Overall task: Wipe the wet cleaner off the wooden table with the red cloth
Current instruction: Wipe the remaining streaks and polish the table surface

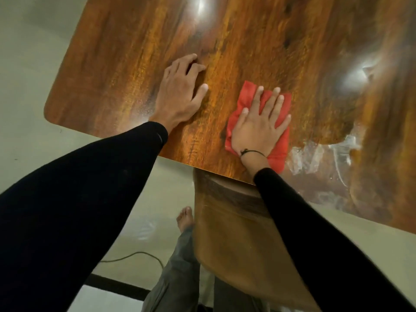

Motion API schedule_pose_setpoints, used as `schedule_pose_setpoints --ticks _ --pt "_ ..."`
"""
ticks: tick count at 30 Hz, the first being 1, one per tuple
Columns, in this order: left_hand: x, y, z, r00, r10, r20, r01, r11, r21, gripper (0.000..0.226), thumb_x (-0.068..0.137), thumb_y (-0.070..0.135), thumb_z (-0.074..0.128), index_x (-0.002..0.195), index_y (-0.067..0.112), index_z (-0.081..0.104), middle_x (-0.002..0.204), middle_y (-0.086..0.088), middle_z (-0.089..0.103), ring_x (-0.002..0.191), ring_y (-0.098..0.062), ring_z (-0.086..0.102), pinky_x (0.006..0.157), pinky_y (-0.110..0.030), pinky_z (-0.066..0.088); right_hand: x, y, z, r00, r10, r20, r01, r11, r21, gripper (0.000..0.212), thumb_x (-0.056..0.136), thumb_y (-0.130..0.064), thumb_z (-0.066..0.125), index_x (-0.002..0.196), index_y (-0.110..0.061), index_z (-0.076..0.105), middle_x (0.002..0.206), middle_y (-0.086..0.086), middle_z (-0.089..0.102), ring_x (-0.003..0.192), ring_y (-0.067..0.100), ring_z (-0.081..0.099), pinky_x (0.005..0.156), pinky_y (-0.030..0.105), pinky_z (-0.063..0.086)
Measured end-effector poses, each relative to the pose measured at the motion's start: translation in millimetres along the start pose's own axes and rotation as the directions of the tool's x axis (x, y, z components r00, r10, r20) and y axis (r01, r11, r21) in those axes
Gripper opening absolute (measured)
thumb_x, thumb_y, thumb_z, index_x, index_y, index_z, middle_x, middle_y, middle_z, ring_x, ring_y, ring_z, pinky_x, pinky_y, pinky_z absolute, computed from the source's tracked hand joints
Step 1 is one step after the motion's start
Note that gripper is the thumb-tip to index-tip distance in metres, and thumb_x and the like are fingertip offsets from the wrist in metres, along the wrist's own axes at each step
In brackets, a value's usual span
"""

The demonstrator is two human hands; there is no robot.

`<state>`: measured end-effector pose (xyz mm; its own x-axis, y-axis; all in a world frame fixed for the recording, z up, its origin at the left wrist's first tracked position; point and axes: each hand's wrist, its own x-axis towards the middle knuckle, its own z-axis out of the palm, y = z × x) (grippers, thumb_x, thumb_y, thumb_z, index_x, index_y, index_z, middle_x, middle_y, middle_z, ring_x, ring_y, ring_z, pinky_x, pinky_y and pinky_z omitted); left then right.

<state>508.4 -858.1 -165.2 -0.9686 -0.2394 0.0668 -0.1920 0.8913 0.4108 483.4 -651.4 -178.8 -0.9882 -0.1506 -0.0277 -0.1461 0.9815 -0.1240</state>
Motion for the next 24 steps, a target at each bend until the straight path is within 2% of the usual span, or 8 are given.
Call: schedule_pose_setpoints --ticks 3,7,10,12,15,19,22,24 --pt "-4 10 3 0.994 0.045 -0.098 -0.042 0.999 0.034 0.036 0.108 0.028 0.05 0.135 0.011 0.068 0.151 -0.012 0.056 0.145 -0.029 0.049 0.119 -0.042 0.036 -27 -4 4 0.981 -0.192 0.023 0.192 0.981 0.008 0.07 0.113 -0.055 0.025 0.178 -0.031 0.017 0.184 0.024 0.005 0.172 0.042 0.009 0.129 0.077 0.013" --pt "-3 68 21 0.988 0.031 -0.153 -0.045 0.995 -0.086 0.028 0.103 0.012 0.052 0.124 0.011 0.07 0.131 -0.009 0.064 0.125 -0.027 0.058 0.107 -0.038 0.047 -41 61 5 0.771 -0.629 0.096 0.632 0.775 0.0 0.068 0.115 -0.06 0.025 0.178 -0.038 0.012 0.186 0.015 -0.002 0.173 0.036 0.002 0.128 0.08 0.011" --pt "-7 115 42 0.992 0.117 -0.038 -0.122 0.978 -0.172 0.032 0.109 0.017 0.049 0.134 0.015 0.069 0.142 -0.005 0.061 0.136 -0.021 0.053 0.115 -0.033 0.043 -33 130 -7 0.651 -0.743 0.158 0.756 0.653 -0.042 0.066 0.117 -0.056 0.022 0.179 -0.037 0.008 0.187 0.009 -0.001 0.174 0.03 -0.001 0.131 0.075 0.01" --pt "-14 131 58 0.988 0.152 0.033 -0.146 0.979 -0.139 0.038 0.111 0.02 0.047 0.144 0.017 0.065 0.155 -0.006 0.056 0.147 -0.022 0.048 0.121 -0.039 0.038 -23 176 -14 0.636 -0.75 0.18 0.769 0.636 -0.069 0.065 0.117 -0.053 0.019 0.179 -0.036 0.008 0.188 0.005 -0.001 0.174 0.027 0.0 0.134 0.071 0.01" --pt "-19 133 73 0.985 0.169 0.036 -0.167 0.984 -0.058 0.042 0.113 0.025 0.045 0.152 0.019 0.058 0.163 -0.007 0.049 0.153 -0.024 0.043 0.126 -0.04 0.031 -6 221 -24 0.74 -0.648 0.179 0.67 0.734 -0.11 0.065 0.116 -0.048 0.019 0.179 -0.035 0.005 0.188 0.003 0.001 0.174 0.025 0.002 0.136 0.066 0.011" --pt "-19 134 81 0.985 0.173 0.018 -0.174 0.984 0.048 0.041 0.112 0.03 0.046 0.152 0.023 0.053 0.163 -0.006 0.047 0.15 -0.024 0.045 0.123 -0.046 0.037 21 209 -25 0.97 -0.236 0.065 0.24 0.968 -0.068 0.065 0.116 -0.043 0.023 0.179 -0.029 0.015 0.187 0.007 0.011 0.173 0.029 0.01 0.138 0.061 0.013" --pt "-20 135 80 0.982 0.187 0.014 -0.188 0.978 0.089 0.04 0.112 0.029 0.046 0.152 0.023 0.051 0.163 -0.006 0.046 0.15 -0.024 0.044 0.122 -0.046 0.037 38 174 -23 1.0 0.001 0.026 -0.001 1.0 -0.021 0.067 0.114 -0.045 0.023 0.179 -0.029 0.014 0.186 0.014 0.009 0.173 0.035 0.009 0.135 0.067 0.014" --pt "-18 136 78 0.984 0.18 0.02 -0.181 0.979 0.096 0.04 0.111 0.029 0.046 0.151 0.023 0.051 0.162 -0.006 0.047 0.149 -0.024 0.044 0.121 -0.047 0.038 41 158 -22 0.999 0.037 0.018 -0.036 0.999 -0.017 0.069 0.113 -0.05 0.023 0.179 -0.029 0.013 0.185 0.02 0.007 0.172 0.039 0.009 0.133 0.071 0.014"
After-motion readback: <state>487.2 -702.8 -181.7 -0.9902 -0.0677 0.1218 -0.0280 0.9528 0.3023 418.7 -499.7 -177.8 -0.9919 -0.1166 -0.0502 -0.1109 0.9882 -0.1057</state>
